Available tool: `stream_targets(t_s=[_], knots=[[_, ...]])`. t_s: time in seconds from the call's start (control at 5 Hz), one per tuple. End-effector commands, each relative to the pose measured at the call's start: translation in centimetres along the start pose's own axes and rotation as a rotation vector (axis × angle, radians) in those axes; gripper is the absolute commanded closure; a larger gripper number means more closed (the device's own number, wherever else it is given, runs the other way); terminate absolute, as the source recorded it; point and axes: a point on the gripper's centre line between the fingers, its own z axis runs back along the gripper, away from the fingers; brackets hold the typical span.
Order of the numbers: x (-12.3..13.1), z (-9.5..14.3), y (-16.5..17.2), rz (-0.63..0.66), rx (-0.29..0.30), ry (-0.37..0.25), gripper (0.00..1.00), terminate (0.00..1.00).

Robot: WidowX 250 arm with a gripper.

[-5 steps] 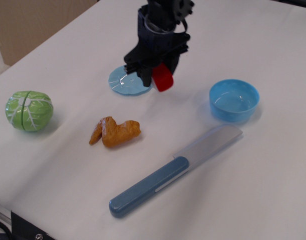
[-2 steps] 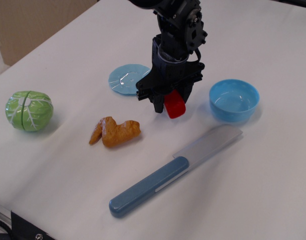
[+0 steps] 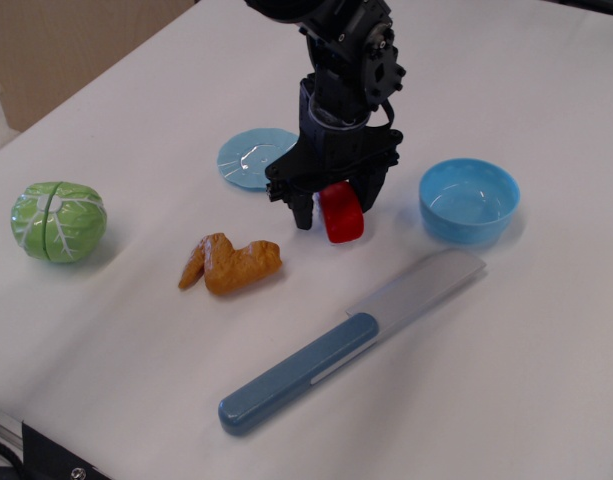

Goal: Take sushi off plate

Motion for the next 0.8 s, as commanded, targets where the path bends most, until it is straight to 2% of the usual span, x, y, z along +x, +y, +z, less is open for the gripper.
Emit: stream_targets(t_s=[0.0, 0.2, 0.4, 0.6], knots=[[2.0, 5.6, 0.9, -0.008, -0.059, -0.105, 0.0, 0.0], [2.5, 8.0, 1.1, -0.069, -0.128, -0.124, 0.0, 0.0], [2.5, 8.0, 1.1, -0.069, -0.128, -0.124, 0.0, 0.0], [2.5, 8.0, 1.1, -0.069, -0.128, -0.124, 0.0, 1.0]])
